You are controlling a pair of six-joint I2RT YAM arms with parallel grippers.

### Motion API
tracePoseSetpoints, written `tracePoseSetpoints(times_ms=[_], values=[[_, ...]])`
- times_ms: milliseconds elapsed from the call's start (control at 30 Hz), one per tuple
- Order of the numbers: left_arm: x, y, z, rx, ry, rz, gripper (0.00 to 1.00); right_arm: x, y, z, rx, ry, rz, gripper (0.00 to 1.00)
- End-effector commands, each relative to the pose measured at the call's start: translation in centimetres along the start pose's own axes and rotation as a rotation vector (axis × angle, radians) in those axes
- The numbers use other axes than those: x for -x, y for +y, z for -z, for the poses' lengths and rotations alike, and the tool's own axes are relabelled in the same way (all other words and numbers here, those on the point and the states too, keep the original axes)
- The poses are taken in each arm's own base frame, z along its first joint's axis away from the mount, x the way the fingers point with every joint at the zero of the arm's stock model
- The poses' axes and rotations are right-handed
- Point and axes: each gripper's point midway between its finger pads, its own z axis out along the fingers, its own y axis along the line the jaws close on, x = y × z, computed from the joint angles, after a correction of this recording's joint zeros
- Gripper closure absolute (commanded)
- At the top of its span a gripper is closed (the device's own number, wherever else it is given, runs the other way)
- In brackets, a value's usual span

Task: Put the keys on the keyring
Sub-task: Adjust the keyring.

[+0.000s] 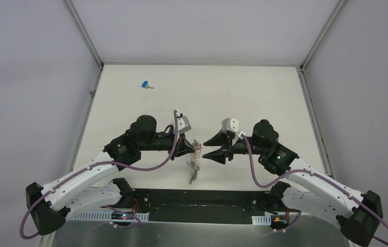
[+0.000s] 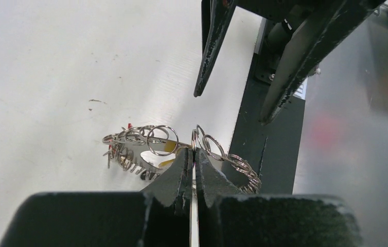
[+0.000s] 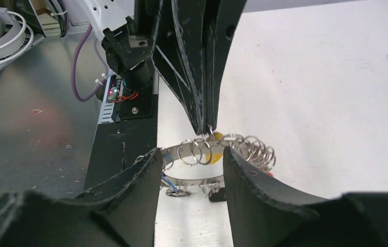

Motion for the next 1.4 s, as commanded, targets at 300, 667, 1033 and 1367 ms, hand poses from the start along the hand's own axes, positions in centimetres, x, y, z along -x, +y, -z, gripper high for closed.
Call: tracePoseSetpoints(times_ms=[300,667,1033,1367], values=[[3.9,-0.1,1.2,0.039,-0.177,-0.033,1.00,-0.4,-0.6,-1.5,0.026,0.012,-0.068,0.50],[3.4,0.7,1.1,0.077,-0.163,-0.031,1.00,1.2,4.5,-0.5,0.307,-0.020,-0.025,0.76],[3.3,0.5,1.2,0.065,-0.153,-0.049,1.00,1.1,2.3,0.1,0.146,0.021,0.028,0.60],[3.4,0.3,1.3,0.055,-0.153,-0.055,1.00,0.0,-1.3,-1.9,0.004,0.125,-0.126,0.49]])
